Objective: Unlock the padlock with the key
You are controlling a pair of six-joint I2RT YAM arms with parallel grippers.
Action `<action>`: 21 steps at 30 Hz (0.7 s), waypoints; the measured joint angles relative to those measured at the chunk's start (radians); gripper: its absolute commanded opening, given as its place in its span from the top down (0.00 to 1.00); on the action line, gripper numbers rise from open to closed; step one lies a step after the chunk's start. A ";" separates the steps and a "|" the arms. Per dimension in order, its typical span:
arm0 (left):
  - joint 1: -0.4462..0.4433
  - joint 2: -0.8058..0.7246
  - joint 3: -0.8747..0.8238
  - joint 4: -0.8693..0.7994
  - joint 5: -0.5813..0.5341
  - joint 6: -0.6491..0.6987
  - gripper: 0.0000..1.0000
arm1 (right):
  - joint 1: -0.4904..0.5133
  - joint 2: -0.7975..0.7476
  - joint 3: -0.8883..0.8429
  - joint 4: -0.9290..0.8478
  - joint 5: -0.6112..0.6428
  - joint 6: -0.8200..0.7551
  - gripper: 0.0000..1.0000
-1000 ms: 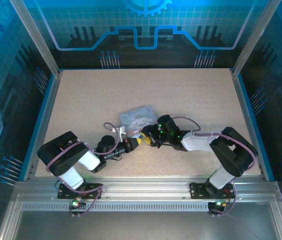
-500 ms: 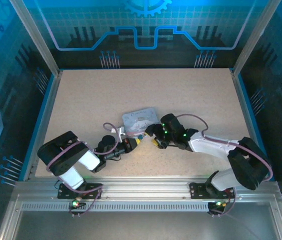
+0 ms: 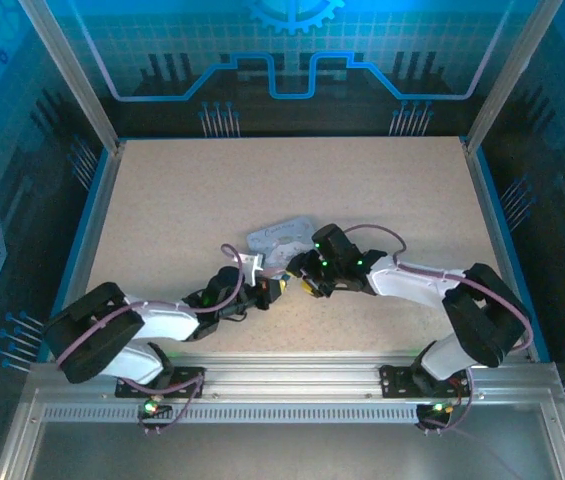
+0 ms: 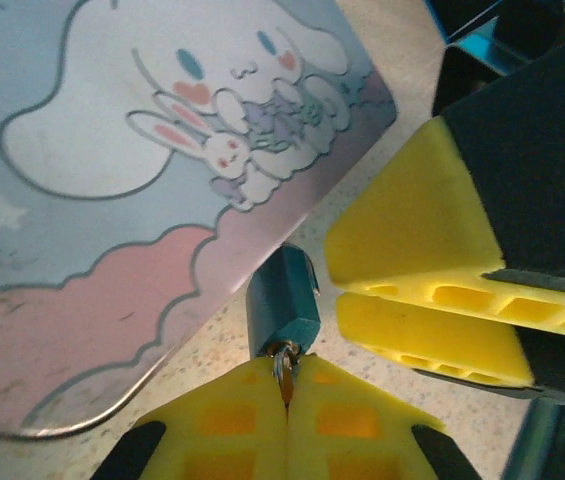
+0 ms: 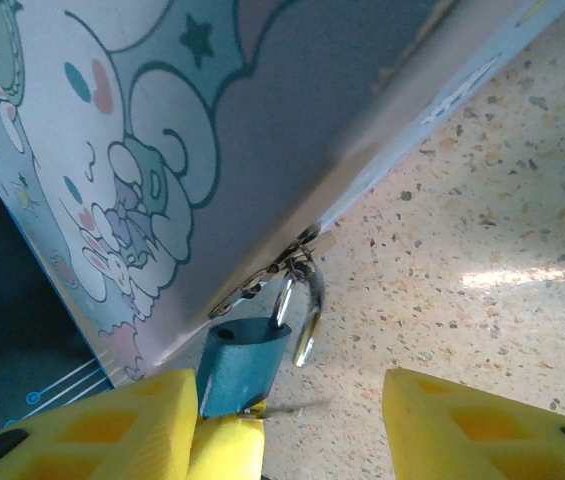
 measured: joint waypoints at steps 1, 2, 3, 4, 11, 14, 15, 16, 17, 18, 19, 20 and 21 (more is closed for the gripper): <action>-0.009 -0.012 0.001 -0.024 -0.019 0.011 1.00 | 0.000 -0.001 -0.004 0.007 -0.001 0.001 0.50; -0.021 -0.026 0.002 -0.051 -0.039 0.022 1.00 | -0.001 -0.001 -0.010 0.014 -0.002 0.003 0.49; -0.034 -0.037 0.006 -0.075 -0.055 0.033 1.00 | -0.003 -0.002 -0.014 0.015 -0.005 0.003 0.50; -0.047 -0.050 0.013 -0.105 -0.073 0.047 1.00 | -0.006 -0.004 -0.018 0.011 -0.010 -0.002 0.49; -0.070 -0.112 0.055 -0.264 -0.177 0.120 1.00 | -0.104 -0.077 0.050 -0.170 -0.010 -0.147 0.49; -0.070 -0.126 0.064 -0.319 -0.218 0.140 1.00 | -0.156 -0.098 0.160 -0.264 0.005 -0.237 0.47; -0.070 -0.127 0.068 -0.330 -0.229 0.146 1.00 | -0.170 -0.097 0.199 -0.286 0.008 -0.268 0.47; -0.070 -0.130 0.071 -0.341 -0.239 0.152 1.00 | -0.184 -0.090 0.249 -0.316 0.010 -0.305 0.47; -0.068 -0.132 0.072 -0.349 -0.246 0.155 1.00 | -0.196 -0.074 0.306 -0.345 0.011 -0.343 0.47; -0.065 -0.134 0.073 -0.354 -0.251 0.158 1.00 | -0.204 -0.051 0.361 -0.367 0.011 -0.381 0.46; -0.060 -0.135 0.073 -0.360 -0.253 0.166 1.00 | -0.212 -0.010 0.437 -0.398 0.011 -0.426 0.46; -0.051 -0.137 0.073 -0.365 -0.254 0.173 1.00 | -0.215 0.037 0.505 -0.417 0.011 -0.469 0.46; -0.042 -0.138 0.074 -0.370 -0.254 0.177 1.00 | -0.216 0.076 0.554 -0.426 0.007 -0.500 0.46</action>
